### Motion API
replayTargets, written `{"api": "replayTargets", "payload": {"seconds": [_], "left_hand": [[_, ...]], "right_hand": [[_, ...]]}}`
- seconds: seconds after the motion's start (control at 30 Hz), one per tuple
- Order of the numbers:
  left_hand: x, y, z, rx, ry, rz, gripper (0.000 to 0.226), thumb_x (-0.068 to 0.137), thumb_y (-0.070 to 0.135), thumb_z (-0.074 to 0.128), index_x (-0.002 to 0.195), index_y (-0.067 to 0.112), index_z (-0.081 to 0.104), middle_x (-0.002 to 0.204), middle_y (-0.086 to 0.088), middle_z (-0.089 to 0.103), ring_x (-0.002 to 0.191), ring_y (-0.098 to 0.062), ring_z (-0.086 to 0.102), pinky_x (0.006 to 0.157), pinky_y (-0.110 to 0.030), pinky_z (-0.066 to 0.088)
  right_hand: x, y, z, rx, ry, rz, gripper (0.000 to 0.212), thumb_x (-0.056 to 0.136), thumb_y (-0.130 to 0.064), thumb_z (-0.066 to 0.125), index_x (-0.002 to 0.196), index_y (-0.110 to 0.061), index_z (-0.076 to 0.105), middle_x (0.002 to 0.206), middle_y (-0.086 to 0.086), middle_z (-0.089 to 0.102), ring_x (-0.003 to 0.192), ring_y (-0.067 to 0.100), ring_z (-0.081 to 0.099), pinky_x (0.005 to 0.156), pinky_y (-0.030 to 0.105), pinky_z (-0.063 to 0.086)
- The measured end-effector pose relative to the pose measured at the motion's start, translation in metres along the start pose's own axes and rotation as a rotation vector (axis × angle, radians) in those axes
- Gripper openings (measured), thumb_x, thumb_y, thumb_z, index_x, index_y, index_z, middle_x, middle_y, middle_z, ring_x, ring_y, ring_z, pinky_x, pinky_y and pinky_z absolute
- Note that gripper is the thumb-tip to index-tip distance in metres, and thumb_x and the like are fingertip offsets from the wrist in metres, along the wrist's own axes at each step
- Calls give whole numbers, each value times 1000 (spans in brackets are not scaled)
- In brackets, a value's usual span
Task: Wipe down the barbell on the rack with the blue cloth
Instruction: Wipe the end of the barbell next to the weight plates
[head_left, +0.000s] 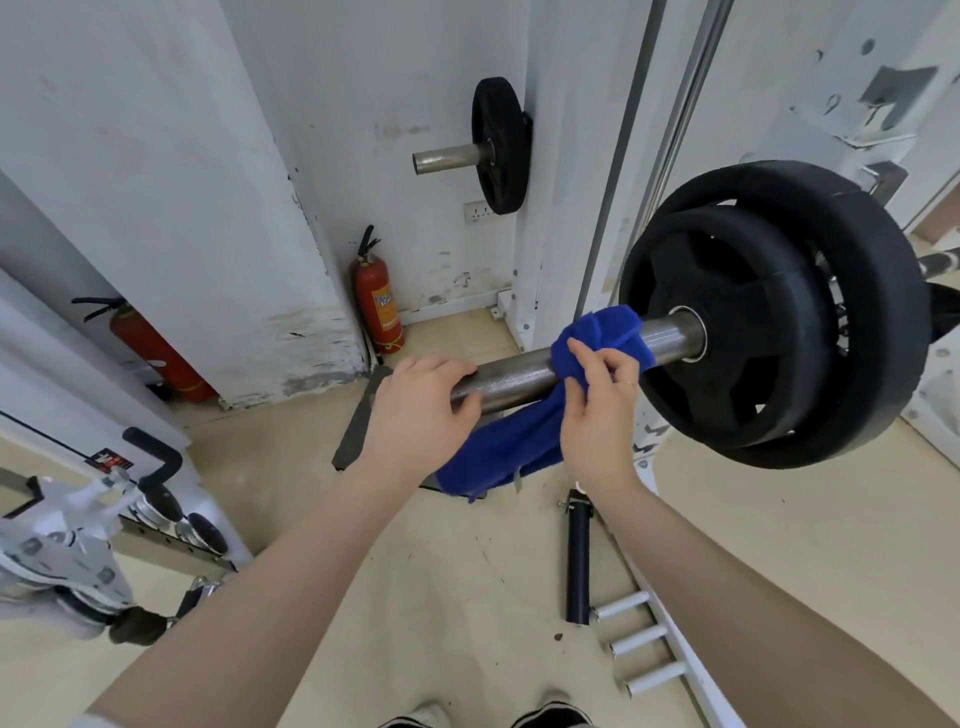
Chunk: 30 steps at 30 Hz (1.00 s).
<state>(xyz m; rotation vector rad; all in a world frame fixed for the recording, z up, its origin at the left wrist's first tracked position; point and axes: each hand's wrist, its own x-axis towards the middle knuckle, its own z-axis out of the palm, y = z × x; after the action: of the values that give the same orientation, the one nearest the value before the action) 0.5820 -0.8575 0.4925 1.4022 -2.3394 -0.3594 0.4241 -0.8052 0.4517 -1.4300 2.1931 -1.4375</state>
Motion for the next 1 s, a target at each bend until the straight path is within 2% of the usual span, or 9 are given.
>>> {"api": "replayTargets", "payload": {"seconds": [0.17,0.27,0.43,0.57,0.67,0.73,0.83,0.9,1.0], "left_hand": [[-16,-32,-4,-103,48,-78,38,84,24,63,121,16,59,118,-4,60,113,-27,48,97,-33,36],[-25,-43,-11,-275,44,-320,51,80,35,68,126,18,53,124,0,53,113,-19,49,91,-25,38],[-35,-53,-21,-972,-78,-623,24,93,26,51,117,27,54,118,2,60,101,-14,58,84,-28,45],[-34,-67,-25,-1143,-137,-679,22,93,17,52,114,18,58,112,-3,65,100,-18,62,87,-32,48],[-37,-74,-25,-1277,-193,-707,20,92,8,52,108,15,62,106,-9,70,100,-25,65,90,-39,50],[-37,-76,-26,-1332,-210,-716,19,92,8,52,106,14,63,103,-8,71,97,-25,67,87,-38,52],[-33,-77,-27,-1275,-209,-704,13,93,20,52,101,24,61,103,4,68,93,-16,65,84,-31,47],[-34,-78,-28,-1203,-238,-643,19,92,24,55,110,27,57,108,7,66,95,-11,64,86,-29,47],[-36,-77,-26,-1020,-250,-493,38,86,21,64,120,34,51,113,15,60,102,-12,61,88,-30,49]], "right_hand": [[30,6,-12,-175,168,102,36,94,-6,48,127,-15,56,121,10,48,102,23,38,85,19,26],[25,-15,3,-257,205,141,32,92,-8,49,122,-16,58,122,9,48,106,26,43,85,24,32],[-32,-59,53,-332,12,-175,36,77,-2,66,110,-14,65,112,12,57,87,31,53,76,40,50],[-65,-76,81,-349,-67,-330,57,59,-2,77,112,-17,62,112,10,57,82,29,57,65,29,52],[-65,-72,82,-444,-137,-681,49,71,-9,57,119,-16,55,118,8,44,84,27,55,67,31,51],[-55,-61,74,-493,-178,-773,50,72,-10,53,121,-18,50,119,7,43,87,27,51,68,34,50],[-38,-53,51,-443,-117,-497,43,77,-12,66,119,-18,57,118,9,52,97,28,45,77,39,51],[-24,-41,31,-423,-94,-301,29,92,-18,51,119,-21,60,121,8,54,109,26,46,90,41,45],[0,-20,-1,-463,41,-100,39,91,-10,51,128,-23,53,133,10,41,113,29,43,93,38,40]]}}
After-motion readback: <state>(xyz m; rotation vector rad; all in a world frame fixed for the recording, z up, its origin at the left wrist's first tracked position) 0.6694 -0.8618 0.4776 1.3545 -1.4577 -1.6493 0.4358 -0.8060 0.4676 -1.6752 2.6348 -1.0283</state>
